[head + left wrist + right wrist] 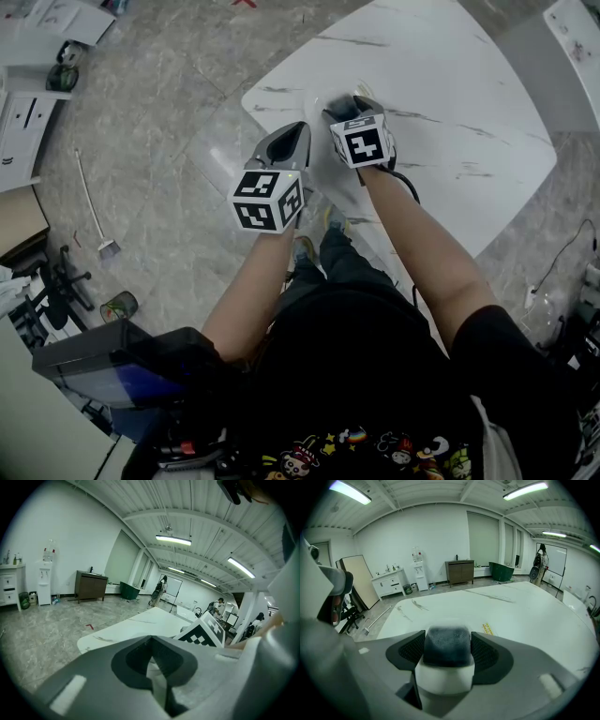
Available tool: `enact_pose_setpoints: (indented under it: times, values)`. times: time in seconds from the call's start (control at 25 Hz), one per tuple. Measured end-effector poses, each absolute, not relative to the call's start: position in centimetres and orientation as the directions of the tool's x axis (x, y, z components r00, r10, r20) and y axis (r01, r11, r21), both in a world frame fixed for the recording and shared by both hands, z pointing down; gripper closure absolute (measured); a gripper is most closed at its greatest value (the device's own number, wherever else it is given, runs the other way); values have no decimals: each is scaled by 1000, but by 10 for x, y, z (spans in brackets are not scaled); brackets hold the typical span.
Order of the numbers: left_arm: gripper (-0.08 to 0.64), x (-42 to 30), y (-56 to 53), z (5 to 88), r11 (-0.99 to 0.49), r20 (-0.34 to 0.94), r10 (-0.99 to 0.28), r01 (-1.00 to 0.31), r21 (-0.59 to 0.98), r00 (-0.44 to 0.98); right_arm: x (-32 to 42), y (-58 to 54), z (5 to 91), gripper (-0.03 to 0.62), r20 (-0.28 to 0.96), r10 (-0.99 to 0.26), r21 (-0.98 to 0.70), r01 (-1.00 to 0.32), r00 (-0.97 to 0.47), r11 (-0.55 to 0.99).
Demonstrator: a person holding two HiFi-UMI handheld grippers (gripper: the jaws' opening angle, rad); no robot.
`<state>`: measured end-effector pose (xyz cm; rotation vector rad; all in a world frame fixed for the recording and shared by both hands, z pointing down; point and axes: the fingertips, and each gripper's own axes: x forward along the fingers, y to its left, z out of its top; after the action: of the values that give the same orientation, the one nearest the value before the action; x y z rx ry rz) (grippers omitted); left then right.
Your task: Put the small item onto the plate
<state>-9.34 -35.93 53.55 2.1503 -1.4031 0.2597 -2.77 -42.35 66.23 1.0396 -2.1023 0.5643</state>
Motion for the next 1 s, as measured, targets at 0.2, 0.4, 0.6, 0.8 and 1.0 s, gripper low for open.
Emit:
enact_pose_setpoints:
  times: [0.2,0.4,0.6,0.8,1.0]
  values:
    - [560,-98,-355,536,-298,443,-786,-892,339,431,-30,-423,664,262,752,-501,-80,-814,-429,576]
    - [560,-101,-350,533,-302,438,-788,-892,336,432,-32,-420,654,259,732,-517,-89,-815,-443,573]
    - [560,-97,-348,530,-320,432,-784,-886,335,446,-31,-422,631,262,689,-557,-94,-818,-464,567]
    - [560,-89,-329,510,-357,412,-782,-878,319,467,-30,-399,588,302,630,-609,-75,-818,-483,571]
    - [560,-88,-311,489,-400,390,-778,-867,299,493,-31,-373,552,384,578,-653,-65,-825,-490,562]
